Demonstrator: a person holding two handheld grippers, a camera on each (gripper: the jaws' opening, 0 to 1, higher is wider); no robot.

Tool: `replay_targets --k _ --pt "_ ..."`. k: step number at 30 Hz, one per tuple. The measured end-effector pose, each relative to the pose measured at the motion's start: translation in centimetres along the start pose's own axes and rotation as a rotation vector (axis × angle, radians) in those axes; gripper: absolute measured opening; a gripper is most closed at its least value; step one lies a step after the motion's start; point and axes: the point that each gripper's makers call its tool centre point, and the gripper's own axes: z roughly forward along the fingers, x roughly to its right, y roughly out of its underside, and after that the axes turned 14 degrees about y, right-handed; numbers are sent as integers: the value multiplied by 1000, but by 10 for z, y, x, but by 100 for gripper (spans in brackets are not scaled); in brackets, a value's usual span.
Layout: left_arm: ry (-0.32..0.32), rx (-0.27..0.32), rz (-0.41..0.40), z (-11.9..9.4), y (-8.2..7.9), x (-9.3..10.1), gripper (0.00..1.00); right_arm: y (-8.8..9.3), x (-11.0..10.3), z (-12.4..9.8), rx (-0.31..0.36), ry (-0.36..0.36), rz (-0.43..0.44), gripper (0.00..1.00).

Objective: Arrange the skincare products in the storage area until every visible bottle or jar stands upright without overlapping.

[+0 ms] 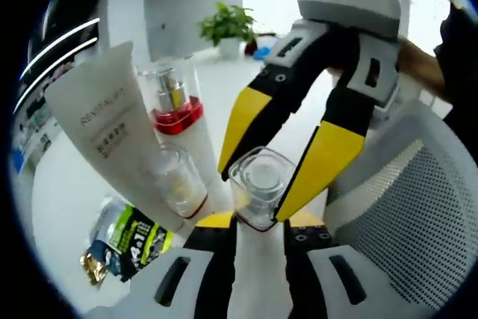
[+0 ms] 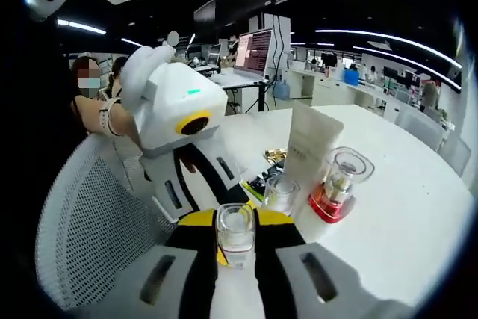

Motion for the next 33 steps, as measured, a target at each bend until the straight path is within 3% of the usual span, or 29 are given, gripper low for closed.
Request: replay_targets --k 9,21,33 --pt "-22 -57 4 -2 12 -5 15 3 14 -1 -16 23 87 18" --pt "-28 -61 -1 -3 13 -7 15 9 15 -3 -47 35 124 24" --pt "-35 -56 3 -6 12 -9 12 60 6 -1 -204 64 121 22"
